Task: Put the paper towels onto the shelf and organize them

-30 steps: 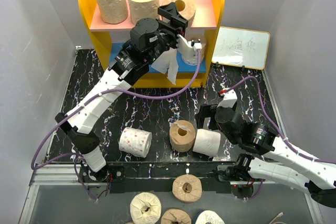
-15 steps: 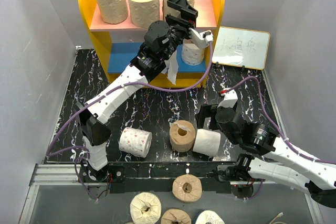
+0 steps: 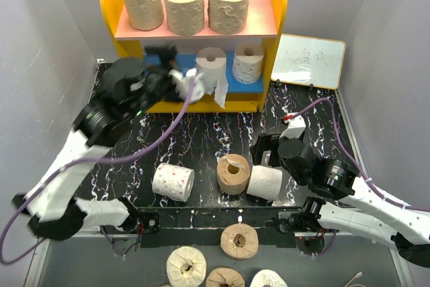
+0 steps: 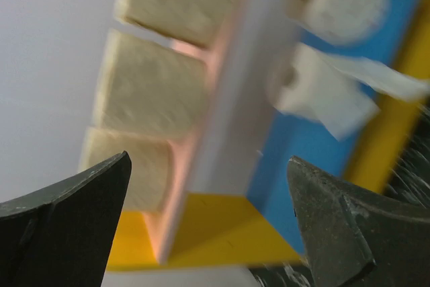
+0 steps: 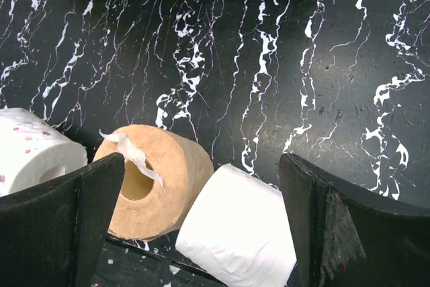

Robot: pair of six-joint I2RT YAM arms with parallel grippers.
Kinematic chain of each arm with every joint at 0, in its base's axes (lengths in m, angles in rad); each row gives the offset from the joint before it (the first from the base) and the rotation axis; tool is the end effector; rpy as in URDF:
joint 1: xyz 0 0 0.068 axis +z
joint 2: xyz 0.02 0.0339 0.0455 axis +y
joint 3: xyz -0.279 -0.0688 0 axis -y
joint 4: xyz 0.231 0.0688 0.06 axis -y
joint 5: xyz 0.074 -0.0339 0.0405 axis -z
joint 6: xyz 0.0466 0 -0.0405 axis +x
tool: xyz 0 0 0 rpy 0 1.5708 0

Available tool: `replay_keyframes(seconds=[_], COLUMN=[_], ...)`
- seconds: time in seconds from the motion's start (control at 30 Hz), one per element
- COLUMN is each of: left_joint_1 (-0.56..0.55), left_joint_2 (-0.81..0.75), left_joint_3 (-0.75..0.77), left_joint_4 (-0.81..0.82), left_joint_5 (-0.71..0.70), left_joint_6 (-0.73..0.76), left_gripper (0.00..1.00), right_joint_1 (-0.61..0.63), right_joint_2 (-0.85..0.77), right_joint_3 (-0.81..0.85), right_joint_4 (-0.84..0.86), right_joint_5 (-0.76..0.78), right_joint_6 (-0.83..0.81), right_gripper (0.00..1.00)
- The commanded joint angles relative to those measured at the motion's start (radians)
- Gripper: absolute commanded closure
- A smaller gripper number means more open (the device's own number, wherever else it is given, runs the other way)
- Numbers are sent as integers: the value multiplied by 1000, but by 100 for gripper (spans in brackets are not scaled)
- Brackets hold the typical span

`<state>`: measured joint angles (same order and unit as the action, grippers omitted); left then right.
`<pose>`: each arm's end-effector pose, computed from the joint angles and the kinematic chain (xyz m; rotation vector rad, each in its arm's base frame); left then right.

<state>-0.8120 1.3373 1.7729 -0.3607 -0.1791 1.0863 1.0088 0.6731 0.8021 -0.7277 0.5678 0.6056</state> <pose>0.1843 -0.1823 0.5458 1.1350 0.9918 0.3545 0.0834 0.0855 0.3128 -0.1015 2.0845 0.3710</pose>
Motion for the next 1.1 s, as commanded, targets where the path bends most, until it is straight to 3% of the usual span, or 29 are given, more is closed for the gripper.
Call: replay_keyframes(seconds=[0.0,0.07,0.2,0.33,0.43,0.53,0.67,0.8,0.87,1.07], left_joint_1=[47,69,155,189,195,212,239,274,314,613], left_joint_2=[-187,-262,-437,-504,-494,-496,-509,-413,-354,-199], left_joint_3=[-227,-378,-602,-693,-740,-788,-827,-805,-791,-712], left_joint_4=[-664,-732,-708,-715,-685,-653,-624,-597,-609,-678], left_joint_5=[323,351,411,503,444,420,579,667,710,951], left_joint_6=[-63,-92,-147,-152,-198,-280,-381,-520,-506,-386], left_gripper=[1,1,1,1,1,1,1,1,1,1], right_joint_1=[5,7,6,7,6,7,6,6,7,12], right_joint_2=[19,48,102,114,80,22,28,106,187,542], right_joint_3=[-1,4,16,20,22,16,81,161,217,431], right_joint_4=[55,50,53,52,65,153,177,173,187,185], right_joint_5=[-7,-10,-48,-48,-54,-182,-271,-261,-315,-559], right_joint_6=[-13,-15,-36,-42,-18,-18,-38,-72,-98,-140], right_gripper=[1,1,1,1,1,1,1,1,1,2])
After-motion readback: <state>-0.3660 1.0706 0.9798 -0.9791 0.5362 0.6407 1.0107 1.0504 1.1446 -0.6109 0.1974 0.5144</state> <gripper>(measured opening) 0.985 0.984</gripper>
